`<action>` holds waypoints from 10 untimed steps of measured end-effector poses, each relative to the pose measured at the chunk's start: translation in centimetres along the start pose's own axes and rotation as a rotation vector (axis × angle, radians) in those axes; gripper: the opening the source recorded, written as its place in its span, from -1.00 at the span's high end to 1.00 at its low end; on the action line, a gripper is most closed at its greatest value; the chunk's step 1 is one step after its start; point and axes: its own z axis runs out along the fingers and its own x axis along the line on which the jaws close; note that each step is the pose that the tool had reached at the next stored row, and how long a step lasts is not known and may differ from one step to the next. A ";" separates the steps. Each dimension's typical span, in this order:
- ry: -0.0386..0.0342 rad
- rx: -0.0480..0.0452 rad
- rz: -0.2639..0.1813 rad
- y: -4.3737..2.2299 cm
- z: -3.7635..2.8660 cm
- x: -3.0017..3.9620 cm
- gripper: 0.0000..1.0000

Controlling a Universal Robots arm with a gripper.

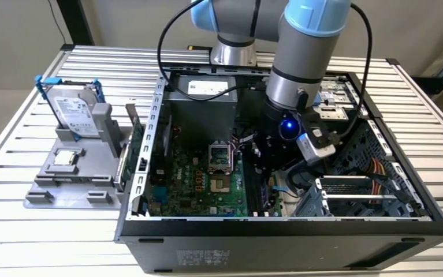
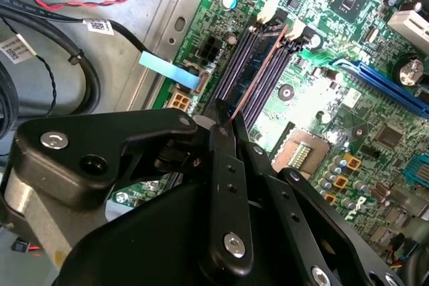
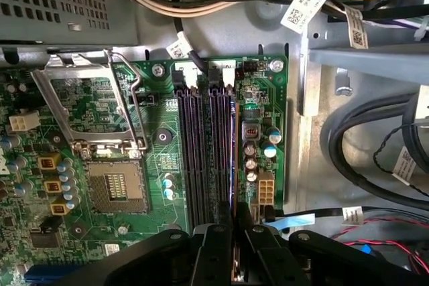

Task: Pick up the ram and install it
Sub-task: 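Insert the ram into the slot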

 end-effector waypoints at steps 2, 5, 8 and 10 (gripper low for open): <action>0.0001 0.0007 0.000 0.04 0.08 0.00 1.00; -0.0001 0.0000 0.000 0.15 0.19 0.00 1.00; 0.0000 0.0003 0.000 0.19 0.23 0.00 1.00; 0.0000 0.0003 0.000 0.20 0.24 0.00 1.00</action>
